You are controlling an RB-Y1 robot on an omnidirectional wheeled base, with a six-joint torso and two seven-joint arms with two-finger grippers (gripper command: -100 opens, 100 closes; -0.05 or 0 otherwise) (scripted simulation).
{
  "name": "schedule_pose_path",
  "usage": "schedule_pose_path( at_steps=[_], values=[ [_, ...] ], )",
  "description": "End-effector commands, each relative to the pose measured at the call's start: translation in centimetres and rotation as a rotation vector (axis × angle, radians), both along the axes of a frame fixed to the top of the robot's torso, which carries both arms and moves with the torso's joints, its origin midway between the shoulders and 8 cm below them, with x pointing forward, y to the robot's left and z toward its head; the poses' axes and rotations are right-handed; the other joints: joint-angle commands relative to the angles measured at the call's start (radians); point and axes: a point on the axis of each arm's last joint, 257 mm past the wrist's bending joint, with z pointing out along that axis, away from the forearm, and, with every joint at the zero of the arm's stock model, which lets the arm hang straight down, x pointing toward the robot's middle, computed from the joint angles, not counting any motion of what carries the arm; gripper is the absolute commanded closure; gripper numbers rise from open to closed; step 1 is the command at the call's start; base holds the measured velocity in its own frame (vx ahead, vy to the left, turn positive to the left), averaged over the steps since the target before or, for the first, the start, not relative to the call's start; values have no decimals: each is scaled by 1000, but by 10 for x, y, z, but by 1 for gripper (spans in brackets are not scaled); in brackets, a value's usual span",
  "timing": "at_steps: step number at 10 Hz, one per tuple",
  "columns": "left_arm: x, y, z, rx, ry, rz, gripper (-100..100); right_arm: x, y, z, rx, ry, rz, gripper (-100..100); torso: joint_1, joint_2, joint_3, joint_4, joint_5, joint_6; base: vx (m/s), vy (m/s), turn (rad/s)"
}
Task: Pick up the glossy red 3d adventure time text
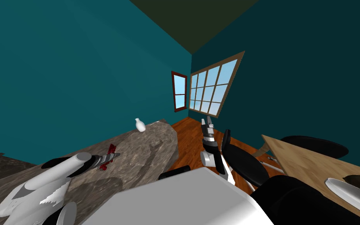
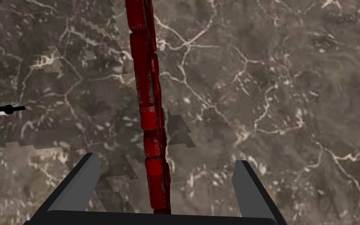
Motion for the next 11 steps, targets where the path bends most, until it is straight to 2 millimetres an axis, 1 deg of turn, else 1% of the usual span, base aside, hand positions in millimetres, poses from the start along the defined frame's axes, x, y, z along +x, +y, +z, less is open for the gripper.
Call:
schedule_pose_path(
  at_steps=[1,2,3,5,8,9,10,11],
  values=[
    [-11,12,-4,0,4,-10,-100,0,0,0,0,0,0,0,0,0,0,0,0,0,11,-26,-55],
    [-13,3,-12,-43,-1,0,-100,0,0,0,0,0,0,0,3,1,0,0,1,1,5,-24,-85],
    [-13,-2,-16,-71,-8,5,-100,0,0,0,0,0,0,0,4,-1,0,0,4,4,16,-33,-42],
    [-13,-2,-16,-71,-8,5,-100,0,0,0,0,0,0,0,5,-4,-3,-2,5,5,8,-11,21],
    [-13,-2,-16,-71,-8,5,-100,0,0,0,0,0,0,0,7,-4,-3,-2,6,5,-7,8,-28],
    [-2,12,7,-35,-38,2,-100,0,0,0,0,0,0,0,8,-4,-3,-2,6,6,-34,-53,-36],
    [3,18,19,-17,-53,1,-100,0,0,0,0,0,0,0,4,-3,-3,-1,6,6,-67,-111,3],
    [6,22,25,-8,-61,0,-100,0,0,0,0,0,0,0,0,-1,-2,-1,5,5,-58,-124,3]
  ],
)
